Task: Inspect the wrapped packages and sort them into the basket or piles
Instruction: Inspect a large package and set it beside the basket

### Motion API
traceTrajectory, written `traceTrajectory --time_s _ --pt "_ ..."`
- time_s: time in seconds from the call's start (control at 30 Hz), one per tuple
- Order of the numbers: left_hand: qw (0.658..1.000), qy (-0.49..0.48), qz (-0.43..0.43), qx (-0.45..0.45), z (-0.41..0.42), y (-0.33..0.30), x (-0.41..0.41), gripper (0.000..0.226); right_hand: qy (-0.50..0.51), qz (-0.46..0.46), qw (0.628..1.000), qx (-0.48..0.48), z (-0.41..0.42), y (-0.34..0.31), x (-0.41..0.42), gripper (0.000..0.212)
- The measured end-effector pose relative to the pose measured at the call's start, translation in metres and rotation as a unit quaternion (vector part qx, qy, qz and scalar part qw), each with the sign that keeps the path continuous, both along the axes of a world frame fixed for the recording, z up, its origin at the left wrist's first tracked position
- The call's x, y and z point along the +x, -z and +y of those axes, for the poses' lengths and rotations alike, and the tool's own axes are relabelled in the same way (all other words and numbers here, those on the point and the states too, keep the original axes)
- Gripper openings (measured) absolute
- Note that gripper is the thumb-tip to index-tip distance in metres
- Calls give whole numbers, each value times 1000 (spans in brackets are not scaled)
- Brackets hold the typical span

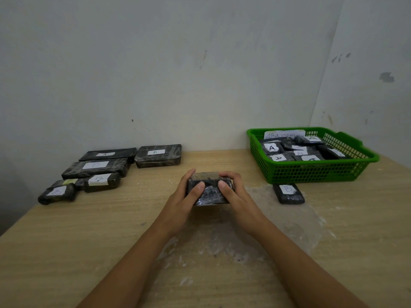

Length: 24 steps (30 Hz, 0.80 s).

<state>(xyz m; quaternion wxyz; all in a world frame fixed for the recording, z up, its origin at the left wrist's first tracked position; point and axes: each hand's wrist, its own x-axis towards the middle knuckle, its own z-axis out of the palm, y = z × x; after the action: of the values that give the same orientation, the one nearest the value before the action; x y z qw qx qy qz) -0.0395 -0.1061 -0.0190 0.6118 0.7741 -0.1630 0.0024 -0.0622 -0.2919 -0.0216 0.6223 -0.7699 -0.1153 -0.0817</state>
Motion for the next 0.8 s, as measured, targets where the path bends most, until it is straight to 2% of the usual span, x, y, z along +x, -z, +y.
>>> traceTrajectory --time_s 0.13,0.33,0.5,0.6,0.7,0.8 --pt "1000 -7 -2 13 0 -6 -1 80 -12 18 1000 -11 -2 2 1 36" --pt "999 12 -21 30 6 -1 3 87 -9 12 1000 -3 -2 2 1 34" --pt "1000 18 -22 13 8 2 5 73 8 7 1000 -22 0 -1 -2 46" --pt "1000 21 -9 -3 9 5 7 68 14 6 999 -32 2 -2 -3 46" --pt "1000 22 -7 -3 9 7 9 73 19 1 999 -27 1 -2 -2 45" --pt "1000 27 -11 5 9 7 9 89 19 -2 1000 -23 0 -2 0 39"
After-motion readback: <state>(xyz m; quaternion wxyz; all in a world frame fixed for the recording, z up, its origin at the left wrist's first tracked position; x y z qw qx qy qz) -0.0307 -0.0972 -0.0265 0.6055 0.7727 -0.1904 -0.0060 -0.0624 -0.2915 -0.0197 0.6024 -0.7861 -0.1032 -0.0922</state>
